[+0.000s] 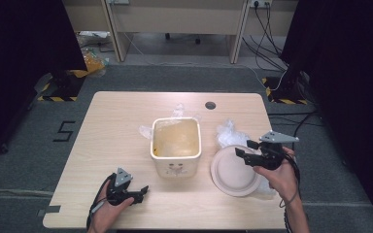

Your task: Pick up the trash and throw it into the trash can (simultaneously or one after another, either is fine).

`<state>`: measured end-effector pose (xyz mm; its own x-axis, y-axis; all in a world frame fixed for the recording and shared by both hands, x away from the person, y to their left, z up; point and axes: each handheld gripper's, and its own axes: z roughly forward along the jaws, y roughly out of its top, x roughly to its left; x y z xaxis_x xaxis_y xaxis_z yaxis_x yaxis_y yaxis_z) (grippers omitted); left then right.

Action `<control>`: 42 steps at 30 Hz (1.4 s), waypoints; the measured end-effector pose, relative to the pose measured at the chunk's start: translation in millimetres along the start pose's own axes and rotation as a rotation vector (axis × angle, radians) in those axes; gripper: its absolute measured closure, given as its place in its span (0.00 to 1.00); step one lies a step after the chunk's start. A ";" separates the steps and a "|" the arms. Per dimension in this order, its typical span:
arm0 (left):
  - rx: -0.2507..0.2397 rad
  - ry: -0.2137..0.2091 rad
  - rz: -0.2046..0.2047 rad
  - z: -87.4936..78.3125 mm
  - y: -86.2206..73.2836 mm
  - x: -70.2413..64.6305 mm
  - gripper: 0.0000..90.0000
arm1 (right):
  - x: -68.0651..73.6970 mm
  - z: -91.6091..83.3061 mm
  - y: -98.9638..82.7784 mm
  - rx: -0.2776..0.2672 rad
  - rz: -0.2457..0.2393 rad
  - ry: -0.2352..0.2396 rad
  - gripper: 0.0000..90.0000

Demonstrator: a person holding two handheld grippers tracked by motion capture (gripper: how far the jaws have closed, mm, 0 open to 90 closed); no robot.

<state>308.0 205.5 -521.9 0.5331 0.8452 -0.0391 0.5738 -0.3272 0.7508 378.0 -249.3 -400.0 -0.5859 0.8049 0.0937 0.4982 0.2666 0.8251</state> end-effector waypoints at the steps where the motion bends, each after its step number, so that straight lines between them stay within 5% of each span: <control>1: -0.004 -0.008 0.010 0.3 0.1 -6.1 0.19 | -3.4 -1.6 -5.5 0.005 0.010 -0.009 0.44; 12: -0.015 -0.102 0.094 7.0 9.0 -49.8 0.20 | -35.2 -11.5 -44.1 0.056 0.082 -0.109 0.43; 19: 0.003 -0.127 0.133 18.2 12.7 -65.7 0.19 | -42.5 -4.7 -55.3 0.083 0.119 -0.082 0.43; 31: 0.011 -0.120 0.137 20.7 15.2 -69.0 0.18 | -44.1 8.8 -63.1 0.091 0.151 0.009 0.50; 33: -0.016 -0.126 0.152 22.4 17.1 -77.6 0.21 | -42.5 9.0 -62.3 0.091 0.152 0.011 0.50; 37: -0.019 -0.159 0.244 30.0 32.9 -105.5 0.22 | -42.2 11.8 -63.6 0.100 0.153 0.011 0.50; 42: -0.054 -0.209 0.282 44.8 62.4 -133.6 0.23 | -42.0 11.1 -63.6 0.095 0.157 0.020 0.50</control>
<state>300.5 53.2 -499.3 0.7846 0.6184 0.0448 0.3552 -0.5076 0.7850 378.1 -294.2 -462.6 -0.5088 0.8298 0.2292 0.6418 0.1882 0.7434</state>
